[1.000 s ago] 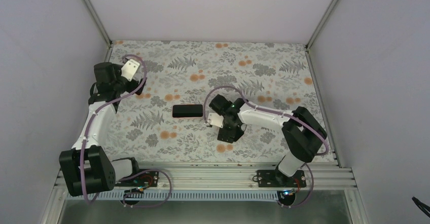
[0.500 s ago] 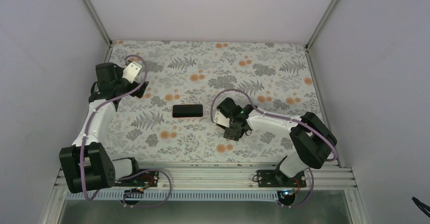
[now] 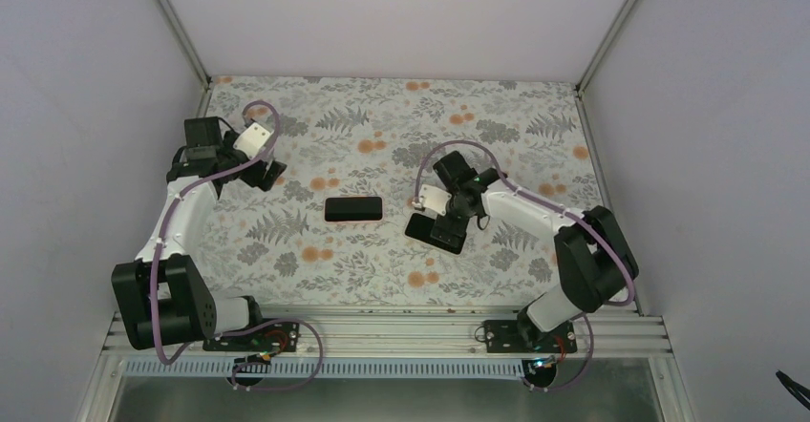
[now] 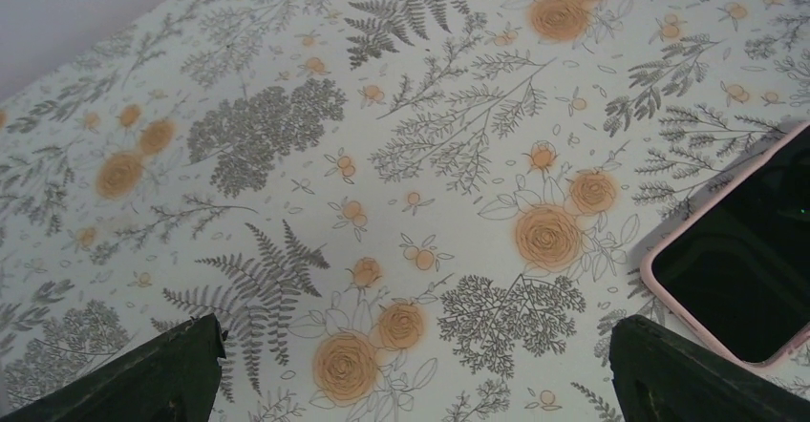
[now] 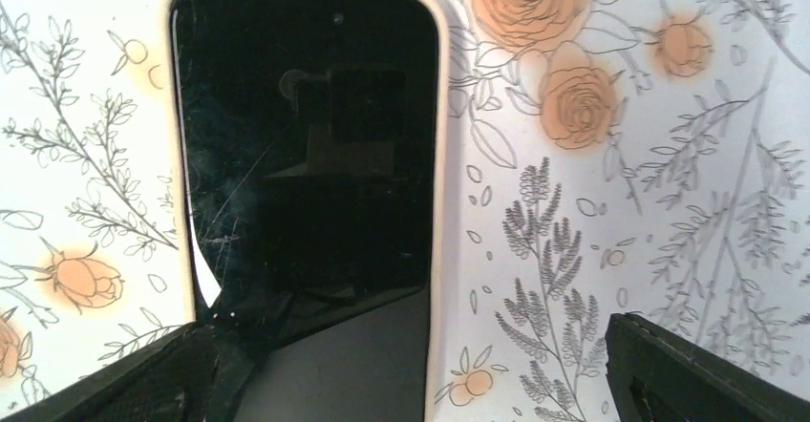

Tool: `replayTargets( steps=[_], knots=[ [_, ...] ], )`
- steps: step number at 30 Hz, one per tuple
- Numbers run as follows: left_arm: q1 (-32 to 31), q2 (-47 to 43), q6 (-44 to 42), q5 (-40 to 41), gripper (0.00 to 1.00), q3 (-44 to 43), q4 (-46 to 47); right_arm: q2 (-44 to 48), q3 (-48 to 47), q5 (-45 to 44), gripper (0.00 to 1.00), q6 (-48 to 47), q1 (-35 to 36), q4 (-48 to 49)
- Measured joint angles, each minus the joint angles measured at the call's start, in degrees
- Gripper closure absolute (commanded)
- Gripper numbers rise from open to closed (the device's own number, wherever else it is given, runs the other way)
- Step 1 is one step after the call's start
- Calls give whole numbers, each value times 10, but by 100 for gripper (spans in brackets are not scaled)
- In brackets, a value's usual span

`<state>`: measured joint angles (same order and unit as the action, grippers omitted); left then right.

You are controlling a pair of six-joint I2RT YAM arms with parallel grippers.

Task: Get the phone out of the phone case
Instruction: Pick up the phone at the center of the board.

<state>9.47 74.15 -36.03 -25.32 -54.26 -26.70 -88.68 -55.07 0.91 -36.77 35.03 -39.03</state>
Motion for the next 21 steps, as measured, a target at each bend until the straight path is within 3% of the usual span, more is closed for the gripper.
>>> replayTargets(
  steps=[12,21],
  knots=[
    [0,0,-13,-7,0,0,-31,-44,-42,95,0,-11,-10,-74],
    [0,0,-14,-6,0,0,-31,-79,-40,105,0,2,-15,-76]
  ],
)
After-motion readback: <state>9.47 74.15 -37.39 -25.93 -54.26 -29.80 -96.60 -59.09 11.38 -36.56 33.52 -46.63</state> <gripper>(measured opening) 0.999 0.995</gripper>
